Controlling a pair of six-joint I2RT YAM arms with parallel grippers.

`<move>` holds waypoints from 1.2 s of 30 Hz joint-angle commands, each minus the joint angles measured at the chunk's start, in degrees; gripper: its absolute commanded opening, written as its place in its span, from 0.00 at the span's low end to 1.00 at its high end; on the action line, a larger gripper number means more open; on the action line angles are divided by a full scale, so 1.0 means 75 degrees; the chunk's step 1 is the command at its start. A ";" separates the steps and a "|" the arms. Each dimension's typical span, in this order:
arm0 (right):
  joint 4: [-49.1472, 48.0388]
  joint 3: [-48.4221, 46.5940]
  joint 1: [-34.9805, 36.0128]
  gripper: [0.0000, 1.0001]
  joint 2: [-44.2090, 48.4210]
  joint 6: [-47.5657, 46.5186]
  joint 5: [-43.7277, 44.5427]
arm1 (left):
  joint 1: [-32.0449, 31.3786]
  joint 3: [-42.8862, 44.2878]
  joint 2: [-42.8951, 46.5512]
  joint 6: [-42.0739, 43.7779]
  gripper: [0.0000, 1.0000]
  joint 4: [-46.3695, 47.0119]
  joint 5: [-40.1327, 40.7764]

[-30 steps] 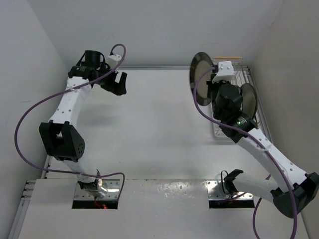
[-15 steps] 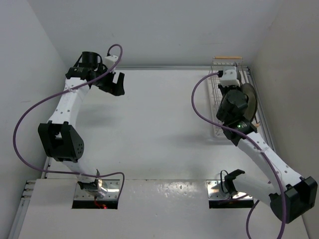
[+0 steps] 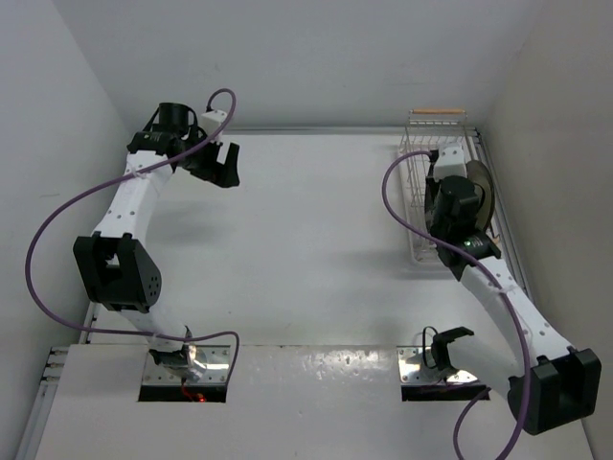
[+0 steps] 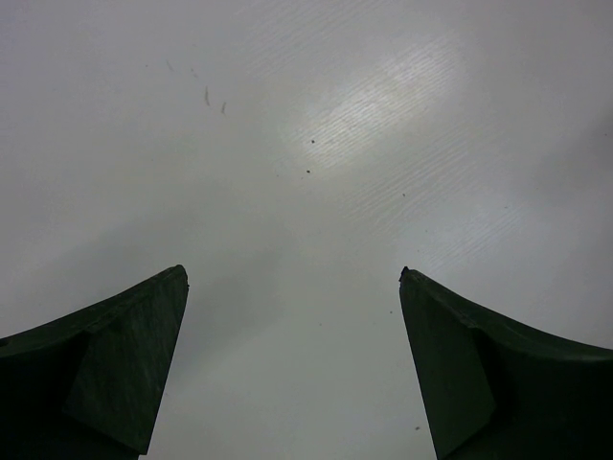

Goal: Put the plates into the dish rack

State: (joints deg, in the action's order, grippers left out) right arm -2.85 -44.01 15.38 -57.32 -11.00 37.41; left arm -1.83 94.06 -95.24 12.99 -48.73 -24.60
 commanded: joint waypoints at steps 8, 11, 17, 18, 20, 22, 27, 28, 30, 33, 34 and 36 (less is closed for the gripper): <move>-0.0498 0.0231 -0.0644 0.00 -0.0150 0.0940 -0.1050 | 0.0114 -0.0061 0.0254 -0.0068 0.96 0.0122 -0.0083; -0.0592 0.0395 -0.0702 0.00 -0.0314 0.0917 -0.1236 | 0.0114 -0.0061 0.0183 -0.0068 0.96 0.0122 -0.0083; -0.0698 0.0501 -0.0714 0.00 -0.0455 0.0787 -0.1695 | 0.0185 -0.0061 0.0183 -0.0068 0.96 0.0122 -0.0083; -0.0582 0.0454 -0.0703 0.08 -0.0467 0.0799 -0.1706 | 0.0185 -0.0061 0.0183 -0.0068 0.96 0.0122 -0.0083; -0.0430 0.0361 -0.0714 0.32 -0.0502 0.0811 -0.1764 | 0.0185 -0.0061 0.0183 -0.0068 0.96 0.0122 -0.0083; -0.0347 0.0208 -0.0738 0.44 -0.0479 0.0718 -0.1812 | 0.0185 -0.0061 0.0183 -0.0068 0.96 0.0122 -0.0083; 0.0145 -0.0272 -0.0726 0.53 -0.0292 0.0402 -0.2069 | 0.0255 -0.0061 0.0113 -0.0068 0.96 0.0122 -0.0083; 0.0250 -0.0540 -0.0749 0.58 -0.0233 0.0343 -0.2209 | 0.0255 -0.0061 0.0113 -0.0068 0.96 0.0122 -0.0083; 0.0345 -0.0845 -0.0761 0.62 -0.0081 0.0214 -0.2397 | 0.0255 -0.0061 0.0113 -0.0068 0.96 0.0122 -0.0083; 0.1069 -0.1432 -0.0749 0.74 0.0141 0.0283 -0.2596 | 0.0255 -0.0061 0.0113 -0.0068 0.96 0.0122 -0.0083; 0.1223 -0.1537 -0.0726 0.82 0.0201 0.0353 -0.2597 | 0.0255 -0.0061 0.0113 -0.0068 0.96 0.0122 -0.0002; 0.1921 -0.1924 -0.0738 0.91 0.0493 0.0784 -0.2864 | 0.0325 -0.0142 0.0183 0.0001 0.96 0.0122 0.0080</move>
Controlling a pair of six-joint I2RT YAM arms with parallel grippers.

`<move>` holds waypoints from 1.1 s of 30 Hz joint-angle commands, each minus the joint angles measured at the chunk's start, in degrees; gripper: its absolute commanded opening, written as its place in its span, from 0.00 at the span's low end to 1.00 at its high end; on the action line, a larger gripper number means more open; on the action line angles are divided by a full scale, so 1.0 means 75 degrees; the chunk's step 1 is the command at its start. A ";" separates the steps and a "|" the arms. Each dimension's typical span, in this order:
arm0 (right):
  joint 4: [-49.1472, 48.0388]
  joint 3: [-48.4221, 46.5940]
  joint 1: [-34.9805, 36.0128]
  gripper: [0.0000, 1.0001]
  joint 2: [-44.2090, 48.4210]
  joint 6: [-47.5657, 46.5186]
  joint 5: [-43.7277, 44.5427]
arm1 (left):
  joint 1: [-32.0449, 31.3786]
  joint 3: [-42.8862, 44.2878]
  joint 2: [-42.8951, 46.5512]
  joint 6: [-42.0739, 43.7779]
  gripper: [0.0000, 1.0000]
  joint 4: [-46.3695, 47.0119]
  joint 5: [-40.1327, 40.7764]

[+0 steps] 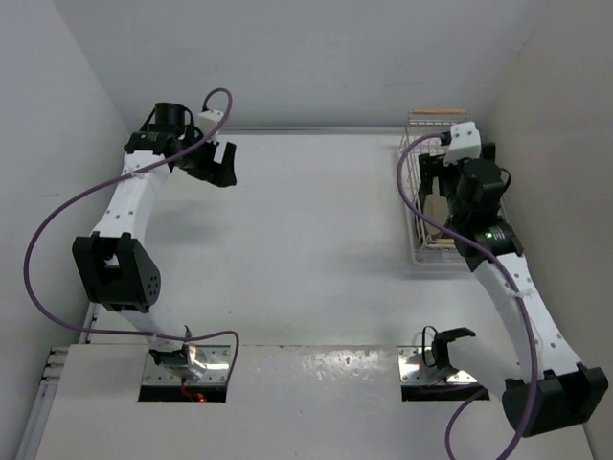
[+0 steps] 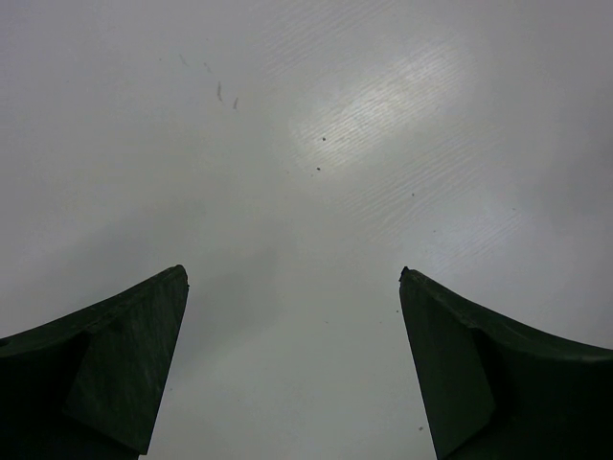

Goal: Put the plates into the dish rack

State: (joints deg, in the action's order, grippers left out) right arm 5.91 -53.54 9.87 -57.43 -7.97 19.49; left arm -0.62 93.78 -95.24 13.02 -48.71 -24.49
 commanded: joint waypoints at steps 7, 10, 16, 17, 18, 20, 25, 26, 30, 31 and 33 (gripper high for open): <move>0.4226 -0.0950 -0.0015 1.00 0.1736 0.1553 -0.3424 | 0.0609 -0.1788 0.1001 0.0140 0.96 0.0364 0.0336; 0.4228 0.0304 -0.0003 1.00 0.2741 0.2572 -0.3757 | 0.0832 -0.2726 0.1307 0.0140 0.96 0.0563 0.0534; 0.4133 0.2683 0.0020 1.00 0.4595 0.5302 -0.3734 | 0.0903 -0.3889 0.2092 0.0279 0.96 0.0822 0.1190; 0.4168 0.3184 -0.0003 1.00 0.4912 0.5664 -0.3978 | 0.0903 -0.4122 0.2186 0.0280 0.96 0.0823 0.1191; 0.4331 0.3352 0.0020 1.00 0.4996 0.5807 -0.3981 | 0.0903 -0.4241 0.2268 0.0350 0.96 0.0823 0.1272; 0.4764 0.3715 0.0008 1.00 0.5441 0.6555 -0.3515 | 0.0903 -0.4581 0.2526 0.0420 0.96 0.0823 0.1273; 0.5434 0.4453 -0.0003 1.00 0.6144 0.7378 -0.3055 | 0.0903 -0.5215 0.2879 0.0585 0.96 0.1033 0.1495; 0.5342 0.4513 0.0008 1.00 0.6250 0.7413 -0.3171 | 0.0903 -0.5215 0.2971 0.0585 0.96 0.1033 0.1496; 0.5329 0.4689 0.0008 1.00 0.6555 0.7647 -0.2975 | 0.0903 -0.5471 0.3135 0.0515 0.96 0.1337 0.1415; 0.5352 0.4689 0.0008 1.00 0.6590 0.7660 -0.2961 | 0.0903 -0.5472 0.3136 0.0515 0.96 0.1338 0.1414; 0.5411 0.4643 0.0020 1.00 0.6638 0.7741 -0.2740 | 0.0903 -0.5648 0.3300 0.0444 0.96 0.1525 0.1344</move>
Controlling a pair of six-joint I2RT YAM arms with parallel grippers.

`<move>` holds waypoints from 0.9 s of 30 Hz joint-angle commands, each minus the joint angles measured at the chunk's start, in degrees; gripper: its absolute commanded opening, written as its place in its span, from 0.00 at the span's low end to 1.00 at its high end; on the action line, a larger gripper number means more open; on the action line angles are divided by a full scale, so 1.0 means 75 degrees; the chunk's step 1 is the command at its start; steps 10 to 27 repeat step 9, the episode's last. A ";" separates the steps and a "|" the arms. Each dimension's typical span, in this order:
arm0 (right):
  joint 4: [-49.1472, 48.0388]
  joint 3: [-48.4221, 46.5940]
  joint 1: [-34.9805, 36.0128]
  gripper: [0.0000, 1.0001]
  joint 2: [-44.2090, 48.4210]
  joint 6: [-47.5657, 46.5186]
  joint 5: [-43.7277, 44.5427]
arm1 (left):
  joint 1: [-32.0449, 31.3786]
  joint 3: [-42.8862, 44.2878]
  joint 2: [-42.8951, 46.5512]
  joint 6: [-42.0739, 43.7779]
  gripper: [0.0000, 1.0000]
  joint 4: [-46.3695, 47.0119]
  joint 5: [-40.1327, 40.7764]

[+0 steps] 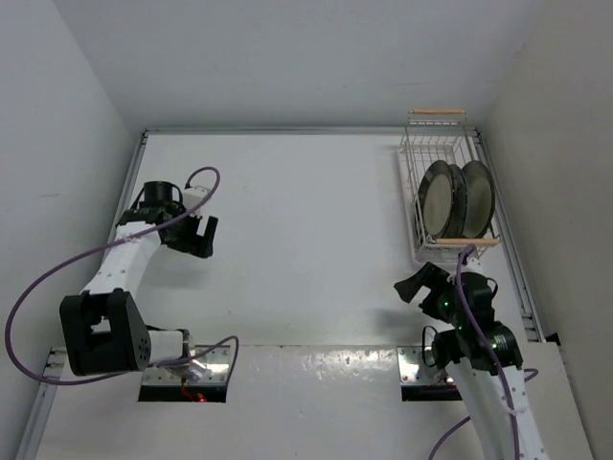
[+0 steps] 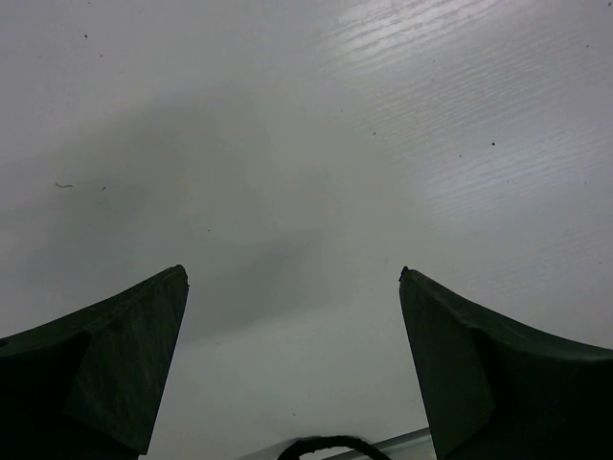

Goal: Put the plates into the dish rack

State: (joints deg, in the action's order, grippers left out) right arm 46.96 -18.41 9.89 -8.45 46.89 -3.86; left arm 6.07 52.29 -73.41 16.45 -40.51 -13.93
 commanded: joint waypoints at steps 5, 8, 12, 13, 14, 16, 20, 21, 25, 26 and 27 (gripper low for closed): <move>0.0114 -0.0053 -0.0006 1.00 0.0107 0.0813 0.0666 | 0.0012 -0.0187 0.0600 -0.0084 0.96 0.0503 -0.0064; 0.0126 -0.0029 0.0017 1.00 -0.0068 0.1001 0.0643 | 0.0012 -0.0187 0.0600 -0.0084 0.96 0.0503 0.0006; 0.0183 -0.0052 0.0006 1.00 -0.0220 0.1001 0.0678 | 0.0012 -0.0187 0.0600 -0.0084 0.96 0.0503 0.0006; 0.0183 -0.0052 0.0006 1.00 -0.0220 0.1001 0.0678 | 0.0012 -0.0187 0.0600 -0.0084 0.96 0.0503 0.0006; 0.0183 -0.0052 0.0006 1.00 -0.0220 0.1001 0.0678 | 0.0012 -0.0187 0.0600 -0.0084 0.96 0.0503 0.0006; 0.0183 -0.0052 0.0006 1.00 -0.0220 0.1001 0.0678 | 0.0012 -0.0187 0.0600 -0.0084 0.96 0.0503 0.0006; 0.0183 -0.0052 0.0006 1.00 -0.0220 0.1001 0.0678 | 0.0012 -0.0187 0.0600 -0.0084 0.96 0.0503 0.0006; 0.0183 -0.0052 0.0006 1.00 -0.0220 0.1001 0.0678 | 0.0012 -0.0187 0.0600 -0.0084 0.96 0.0503 0.0006; 0.0183 -0.0052 0.0006 1.00 -0.0220 0.1001 0.0678 | 0.0012 -0.0187 0.0600 -0.0084 0.96 0.0503 0.0006; 0.0183 -0.0052 0.0006 1.00 -0.0220 0.1001 0.0678 | 0.0012 -0.0187 0.0600 -0.0084 0.96 0.0503 0.0006; 0.0183 -0.0052 0.0006 1.00 -0.0220 0.1001 0.0678 | 0.0012 -0.0187 0.0600 -0.0084 0.96 0.0503 0.0006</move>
